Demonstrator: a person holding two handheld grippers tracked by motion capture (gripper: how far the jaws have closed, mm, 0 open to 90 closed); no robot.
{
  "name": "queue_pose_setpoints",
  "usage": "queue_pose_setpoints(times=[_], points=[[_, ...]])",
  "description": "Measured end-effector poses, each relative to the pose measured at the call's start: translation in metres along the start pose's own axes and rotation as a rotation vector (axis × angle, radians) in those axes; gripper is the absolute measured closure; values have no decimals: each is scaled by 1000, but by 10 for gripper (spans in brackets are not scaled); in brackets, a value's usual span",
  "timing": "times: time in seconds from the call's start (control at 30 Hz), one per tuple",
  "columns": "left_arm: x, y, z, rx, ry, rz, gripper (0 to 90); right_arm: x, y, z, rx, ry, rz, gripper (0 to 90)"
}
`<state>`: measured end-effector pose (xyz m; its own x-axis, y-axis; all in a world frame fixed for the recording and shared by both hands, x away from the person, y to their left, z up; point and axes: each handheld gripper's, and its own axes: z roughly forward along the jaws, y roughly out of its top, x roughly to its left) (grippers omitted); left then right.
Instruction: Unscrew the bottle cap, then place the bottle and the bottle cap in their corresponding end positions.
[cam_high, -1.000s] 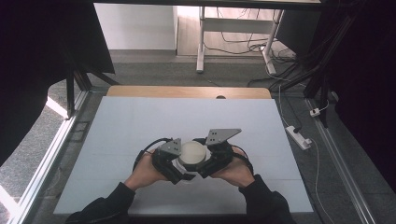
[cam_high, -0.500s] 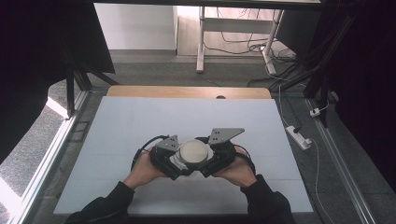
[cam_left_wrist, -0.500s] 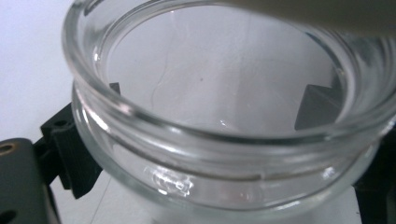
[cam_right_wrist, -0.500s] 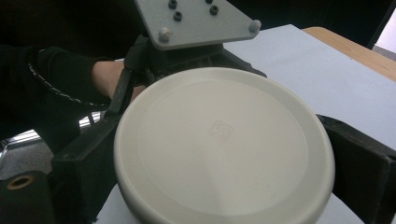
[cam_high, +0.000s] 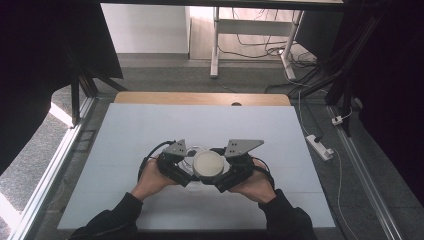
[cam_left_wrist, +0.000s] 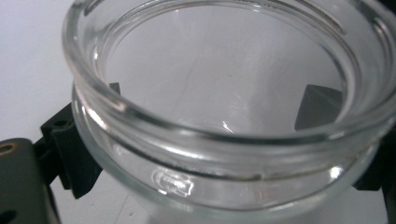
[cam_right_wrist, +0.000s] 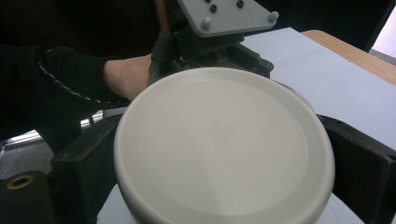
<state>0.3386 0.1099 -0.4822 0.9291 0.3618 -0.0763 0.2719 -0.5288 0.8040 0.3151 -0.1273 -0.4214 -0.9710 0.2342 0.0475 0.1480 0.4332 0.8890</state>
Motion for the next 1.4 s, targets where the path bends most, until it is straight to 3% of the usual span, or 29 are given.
queue_pose_setpoints(times=[0.57, 1.4], points=[[17, 5, -7, -43, 69, -54, 76, 16, -9, 1, -2, -16, -1, 73], [34, 19, 0, -69, 126, -61, 76, 28, -29, 8, 11, -25, 1, 73]])
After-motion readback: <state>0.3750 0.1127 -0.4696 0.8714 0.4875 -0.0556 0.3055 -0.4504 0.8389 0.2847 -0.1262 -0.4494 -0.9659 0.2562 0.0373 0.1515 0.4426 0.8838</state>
